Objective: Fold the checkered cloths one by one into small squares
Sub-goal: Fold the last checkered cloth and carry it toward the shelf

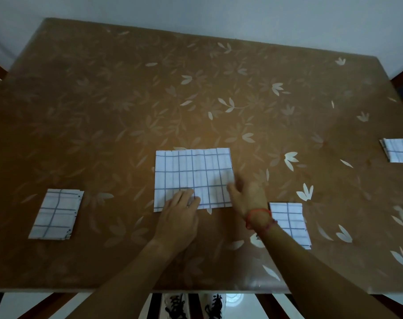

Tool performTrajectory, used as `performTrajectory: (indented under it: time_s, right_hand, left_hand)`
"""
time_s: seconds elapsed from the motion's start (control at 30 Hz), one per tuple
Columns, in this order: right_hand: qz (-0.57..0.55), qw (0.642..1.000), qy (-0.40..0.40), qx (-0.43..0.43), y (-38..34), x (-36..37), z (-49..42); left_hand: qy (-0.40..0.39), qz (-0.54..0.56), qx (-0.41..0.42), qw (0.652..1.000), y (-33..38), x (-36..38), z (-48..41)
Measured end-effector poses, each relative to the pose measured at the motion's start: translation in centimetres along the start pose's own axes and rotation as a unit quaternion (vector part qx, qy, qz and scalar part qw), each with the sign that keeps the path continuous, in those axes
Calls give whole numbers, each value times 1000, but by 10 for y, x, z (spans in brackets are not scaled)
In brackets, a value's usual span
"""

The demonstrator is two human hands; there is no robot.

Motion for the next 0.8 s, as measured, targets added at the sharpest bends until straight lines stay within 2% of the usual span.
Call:
performTrajectory:
  time_s: [0.07,0.13,0.3,0.47,0.6,0.8]
  right_hand:
    - [-31,992,-60,106,6,6,-11]
    - [-55,983,-74,158,3,3,-20]
    - [-100,981,-28,164,-11,-3,-36]
    - [-165,965,-48,197,-16,3,-35]
    - [-169,959,-88,211,-16,12,-36]
    - [-151,970,-63,182,-5,6,-35]
  left_hand:
    - [1,9,-9,1000,0,0,1]
    - [7,14,-12,1000,0,-1,2]
    - [13,33,-15,999,-2,2,4]
    - [19,42,-15,999,-2,1,4]
    - [15,51,-15,998,-3,2,4]
    - [34,63,-7,997,-4,1,5]
Point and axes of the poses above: each hand's wrist, its own z-axis away from the middle knuckle, its own x-axis out of the palm, y = z × x, the point moved 8 cm from there along -z, towards the middle knuckle, and after that the axes turned 10 degrees about y, right-handed, at the moved point
